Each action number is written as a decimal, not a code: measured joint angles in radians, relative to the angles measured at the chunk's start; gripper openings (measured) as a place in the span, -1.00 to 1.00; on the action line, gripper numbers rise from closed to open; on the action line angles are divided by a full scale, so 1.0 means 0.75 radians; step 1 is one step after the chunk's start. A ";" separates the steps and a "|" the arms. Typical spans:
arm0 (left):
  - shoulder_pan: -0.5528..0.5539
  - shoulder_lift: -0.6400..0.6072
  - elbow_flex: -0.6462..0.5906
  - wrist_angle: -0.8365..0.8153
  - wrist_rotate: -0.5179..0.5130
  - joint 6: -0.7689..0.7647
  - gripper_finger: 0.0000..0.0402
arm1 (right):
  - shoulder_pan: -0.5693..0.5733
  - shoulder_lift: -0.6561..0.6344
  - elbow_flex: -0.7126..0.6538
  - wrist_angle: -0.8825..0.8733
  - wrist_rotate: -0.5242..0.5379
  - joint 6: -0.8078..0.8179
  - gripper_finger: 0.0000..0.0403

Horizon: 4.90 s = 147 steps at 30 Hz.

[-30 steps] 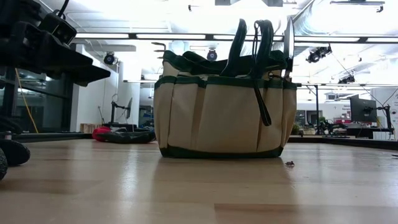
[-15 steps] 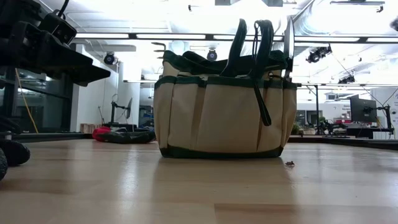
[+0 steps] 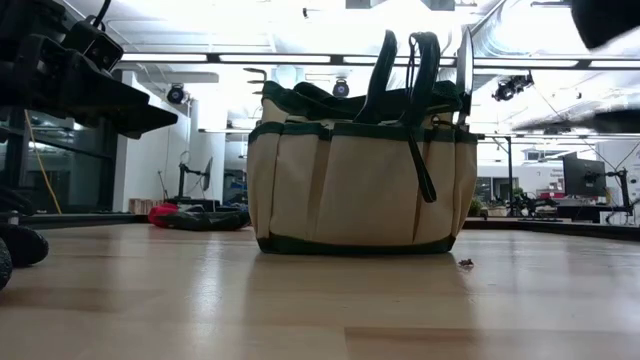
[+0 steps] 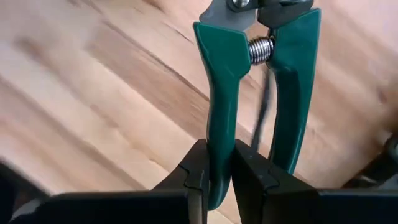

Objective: Pick & Place Garden tools in Gardening bag
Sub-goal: Put the green shear scissors into the gardening bag

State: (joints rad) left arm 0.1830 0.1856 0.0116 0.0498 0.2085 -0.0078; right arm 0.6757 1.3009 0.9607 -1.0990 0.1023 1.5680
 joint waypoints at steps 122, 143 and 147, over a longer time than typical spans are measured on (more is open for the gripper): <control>0.000 0.000 0.000 0.000 -0.025 0.000 0.59 | -0.730 0.623 0.857 -0.088 -0.354 -1.512 -0.83; 0.000 -0.001 0.000 -0.001 -0.025 0.000 0.59 | -0.733 0.688 0.857 0.043 -0.345 -1.505 -0.82; 0.000 -0.001 0.000 -0.001 -0.025 0.000 0.59 | -0.733 0.684 0.857 0.094 -0.344 -1.497 -0.83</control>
State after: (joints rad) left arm 0.1831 0.1852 0.0116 0.0494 0.1894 -0.0078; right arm 0.1257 1.8140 1.6035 -1.0282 -0.1558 0.4456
